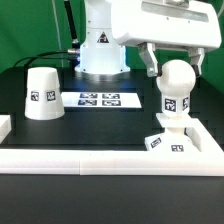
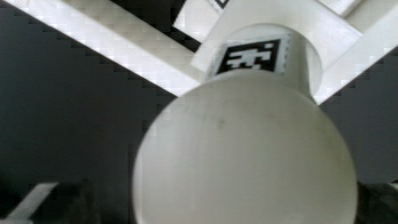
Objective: Assemble lamp
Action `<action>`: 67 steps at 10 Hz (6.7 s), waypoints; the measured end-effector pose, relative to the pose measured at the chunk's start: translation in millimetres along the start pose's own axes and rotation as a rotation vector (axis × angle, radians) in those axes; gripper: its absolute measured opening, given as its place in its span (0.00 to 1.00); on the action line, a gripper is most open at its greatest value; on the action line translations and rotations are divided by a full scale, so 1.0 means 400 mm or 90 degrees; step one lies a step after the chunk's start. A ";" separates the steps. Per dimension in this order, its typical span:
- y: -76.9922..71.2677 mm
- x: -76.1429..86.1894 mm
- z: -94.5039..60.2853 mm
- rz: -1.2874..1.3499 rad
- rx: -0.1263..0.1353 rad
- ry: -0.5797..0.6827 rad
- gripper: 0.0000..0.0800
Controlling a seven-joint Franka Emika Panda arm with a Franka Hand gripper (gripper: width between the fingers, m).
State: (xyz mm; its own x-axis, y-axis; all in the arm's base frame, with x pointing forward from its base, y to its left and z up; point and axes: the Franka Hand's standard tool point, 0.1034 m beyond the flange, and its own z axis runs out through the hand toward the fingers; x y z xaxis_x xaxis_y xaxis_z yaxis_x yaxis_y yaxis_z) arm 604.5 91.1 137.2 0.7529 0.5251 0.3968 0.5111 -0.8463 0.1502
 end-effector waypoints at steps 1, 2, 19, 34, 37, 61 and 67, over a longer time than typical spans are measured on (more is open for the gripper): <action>0.000 0.001 -0.005 0.000 0.002 -0.005 0.87; -0.002 0.002 -0.008 0.001 0.012 -0.024 0.87; -0.009 -0.005 0.023 0.007 0.118 -0.270 0.87; -0.050 -0.025 0.037 0.413 0.045 -0.303 0.72; -0.050 -0.024 0.039 0.605 0.007 -0.309 0.73; -0.067 -0.022 0.044 0.239 0.104 -0.276 0.87; -0.059 -0.017 0.043 -0.063 0.157 -0.244 0.87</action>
Offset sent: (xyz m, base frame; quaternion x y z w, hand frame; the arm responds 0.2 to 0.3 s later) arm 0.0012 -0.0042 0.0037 0.0019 -0.0030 -0.0047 1.0000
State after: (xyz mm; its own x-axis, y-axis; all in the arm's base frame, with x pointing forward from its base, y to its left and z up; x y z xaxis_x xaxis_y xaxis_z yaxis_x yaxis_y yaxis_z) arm 594.4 108.9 115.5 0.7710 0.6364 0.0220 0.6363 -0.7684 -0.0682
